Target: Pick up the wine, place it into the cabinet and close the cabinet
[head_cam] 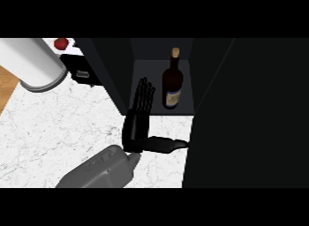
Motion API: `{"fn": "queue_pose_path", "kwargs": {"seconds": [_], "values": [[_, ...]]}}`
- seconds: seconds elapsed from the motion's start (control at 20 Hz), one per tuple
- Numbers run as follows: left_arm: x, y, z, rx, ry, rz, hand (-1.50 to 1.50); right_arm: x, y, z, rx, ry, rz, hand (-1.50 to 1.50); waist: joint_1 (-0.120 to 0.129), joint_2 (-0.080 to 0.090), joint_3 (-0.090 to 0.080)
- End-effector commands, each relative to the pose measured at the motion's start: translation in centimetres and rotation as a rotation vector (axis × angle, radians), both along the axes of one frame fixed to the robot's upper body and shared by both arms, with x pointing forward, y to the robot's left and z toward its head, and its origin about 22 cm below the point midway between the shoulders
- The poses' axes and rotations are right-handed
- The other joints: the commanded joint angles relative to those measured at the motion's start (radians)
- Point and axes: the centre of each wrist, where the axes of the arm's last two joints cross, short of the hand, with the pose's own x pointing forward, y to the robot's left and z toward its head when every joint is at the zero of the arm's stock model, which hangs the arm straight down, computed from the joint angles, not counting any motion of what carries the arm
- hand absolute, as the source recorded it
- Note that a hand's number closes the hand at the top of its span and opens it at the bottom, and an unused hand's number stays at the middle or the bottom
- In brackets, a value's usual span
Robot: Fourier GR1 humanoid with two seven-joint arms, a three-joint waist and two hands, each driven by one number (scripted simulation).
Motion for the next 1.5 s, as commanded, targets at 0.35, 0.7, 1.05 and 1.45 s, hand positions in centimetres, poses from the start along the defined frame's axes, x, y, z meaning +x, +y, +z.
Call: {"fn": "queue_pose_path", "kwargs": {"seconds": [0.35,0.7,1.05,1.45], "values": [[-3.6,5.9,1.2,0.029,-0.04,-0.112,-1.5,0.5,-0.8,0.3,-0.081,0.016,0.08,1.5,0.0,0.002,0.0],[-7.0,11.2,3.7,0.005,-0.087,-0.198,1.5,-1.7,-1.5,0.6,-0.194,-0.037,0.242,1.5,0.001,-0.001,0.0],[-9.5,15.0,4.9,0.003,-0.077,-0.165,1.5,-3.6,1.5,0.0,-0.12,0.033,0.432,1.5,0.005,-0.002,-0.001],[-10.1,20.6,7.2,0.019,-0.082,-0.082,-1.5,-5.6,5.7,1.0,-0.113,0.049,0.592,1.5,0.001,-0.003,-0.001]]}}
